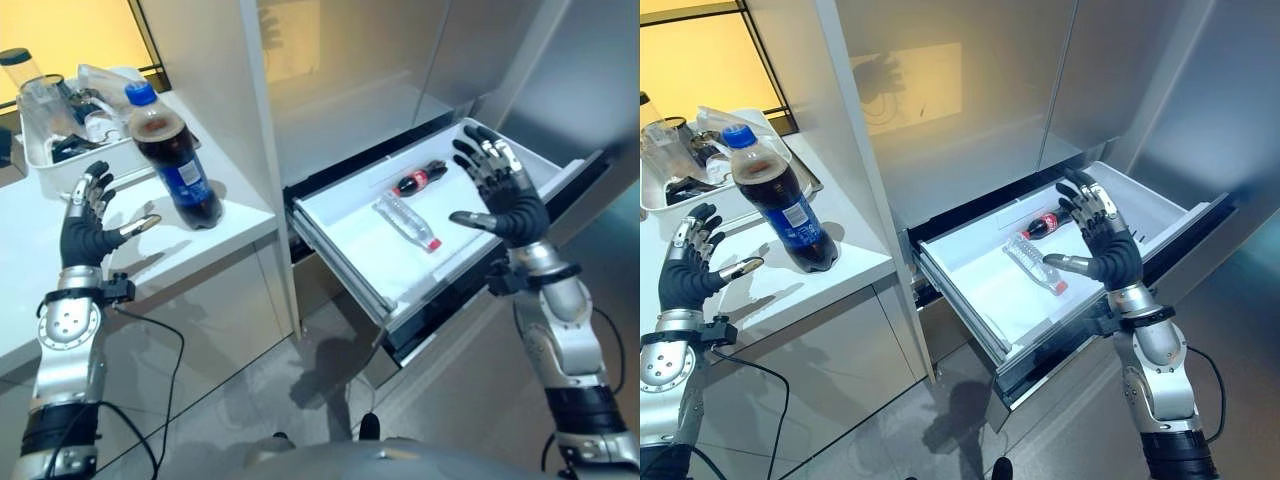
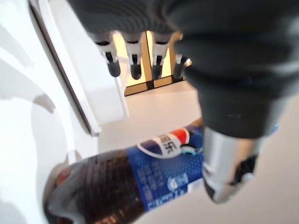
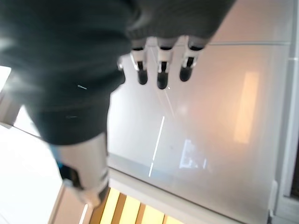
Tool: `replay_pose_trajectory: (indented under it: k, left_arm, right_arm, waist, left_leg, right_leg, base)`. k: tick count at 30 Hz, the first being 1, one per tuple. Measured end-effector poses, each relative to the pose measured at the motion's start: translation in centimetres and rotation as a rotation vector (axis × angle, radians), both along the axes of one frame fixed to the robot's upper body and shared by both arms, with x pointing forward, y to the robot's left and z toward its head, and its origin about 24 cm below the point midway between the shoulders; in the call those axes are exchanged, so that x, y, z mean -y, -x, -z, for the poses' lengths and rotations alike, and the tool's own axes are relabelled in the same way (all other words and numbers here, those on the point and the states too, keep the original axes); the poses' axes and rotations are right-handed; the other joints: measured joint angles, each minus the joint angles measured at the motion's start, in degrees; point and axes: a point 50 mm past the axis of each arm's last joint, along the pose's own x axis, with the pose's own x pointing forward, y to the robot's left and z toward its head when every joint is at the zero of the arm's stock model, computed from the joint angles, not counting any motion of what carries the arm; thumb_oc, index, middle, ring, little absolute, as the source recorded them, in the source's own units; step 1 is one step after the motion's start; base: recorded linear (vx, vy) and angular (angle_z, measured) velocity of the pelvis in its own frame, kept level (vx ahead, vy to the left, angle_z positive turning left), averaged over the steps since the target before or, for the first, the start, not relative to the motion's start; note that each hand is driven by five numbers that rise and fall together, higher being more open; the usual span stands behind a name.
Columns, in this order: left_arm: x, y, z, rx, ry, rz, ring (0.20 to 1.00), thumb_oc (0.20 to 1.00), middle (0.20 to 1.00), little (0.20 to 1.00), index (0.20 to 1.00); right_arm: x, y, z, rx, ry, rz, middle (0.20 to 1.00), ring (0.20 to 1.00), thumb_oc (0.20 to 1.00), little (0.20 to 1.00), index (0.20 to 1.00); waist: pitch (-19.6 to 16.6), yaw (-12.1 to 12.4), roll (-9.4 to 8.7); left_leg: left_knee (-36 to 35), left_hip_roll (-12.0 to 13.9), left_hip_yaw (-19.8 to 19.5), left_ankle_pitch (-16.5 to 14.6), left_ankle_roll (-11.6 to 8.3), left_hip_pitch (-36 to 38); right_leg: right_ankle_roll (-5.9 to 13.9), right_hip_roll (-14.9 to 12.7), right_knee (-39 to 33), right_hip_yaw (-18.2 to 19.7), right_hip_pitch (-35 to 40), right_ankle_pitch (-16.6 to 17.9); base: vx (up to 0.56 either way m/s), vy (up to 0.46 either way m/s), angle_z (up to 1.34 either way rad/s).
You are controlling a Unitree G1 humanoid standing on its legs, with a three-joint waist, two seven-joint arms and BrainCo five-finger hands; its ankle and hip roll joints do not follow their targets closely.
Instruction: Take the drinks into the refrigerator
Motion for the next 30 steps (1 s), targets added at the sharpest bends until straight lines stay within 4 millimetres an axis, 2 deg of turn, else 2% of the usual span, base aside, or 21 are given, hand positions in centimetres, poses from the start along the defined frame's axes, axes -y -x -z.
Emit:
replay_pose_trajectory:
  k: [10, 14, 21, 30]
  left_arm:
    - [0.6, -0.8, 2.4, -0.111, 0.023, 0.023, 1.0, 1.0, 1.0, 1.0, 1.0]
    - [0.7, -0.8, 2.7, -0.123, 0.027, 0.033, 1.0, 1.0, 1.0, 1.0, 1.0]
    - [1.4, -1.0, 3.4, -0.144, 0.055, 0.058, 1.0, 1.0, 1.0, 1.0, 1.0]
    - [1.6, -0.9, 4.1, -0.149, 0.095, 0.05, 1.0, 1.0, 1.0, 1.0, 1.0]
  right_arm:
    - [-0.9, 0.2, -0.3, 0.006, -0.004, -0.059, 1.0, 1.0, 1.0, 1.0, 1.0]
    - [-1.0, 0.3, -0.4, 0.012, -0.001, -0.064, 1.0, 1.0, 1.0, 1.0, 1.0]
    - [-0.9, 0.6, -1.1, 0.037, 0.036, -0.076, 1.0, 1.0, 1.0, 1.0, 1.0]
    - [-1.0, 0.7, -0.9, 0.029, 0.046, -0.089, 1.0, 1.0, 1.0, 1.0, 1.0]
  waist:
    - [-0.34, -0.27, 0.0]
    - [-0.35, -1.3, -0.01]
    - [-0.26, -1.45, 0.04]
    - [-0.1, -1.43, -0.05]
  left_leg:
    - [-0.01, 0.18, 1.21, -0.11, -0.16, 0.13]
    - [-0.02, 0.13, 1.51, -0.11, -0.17, -0.14]
    - [0.0, 0.08, 2.96, -0.12, -0.15, -1.01]
    - [-0.07, 0.17, 3.82, -0.23, -0.25, -0.96]
  right_leg:
    - [-0.04, 0.43, -0.88, 1.3, -0.08, 0.43]
    - [0.0, 0.48, -0.75, 1.55, -0.6, 0.5]
    - [-0.25, 0.69, -0.4, 2.98, -2.36, 1.2]
    - [-0.04, 0.88, -1.04, 4.01, -2.46, 1.21]
  base:
    - [0.0, 0.003, -0.06]
    - [0.0, 0.008, -0.03]
    - [0.0, 0.004, -0.11]
    - [0.01, -0.003, -0.04]
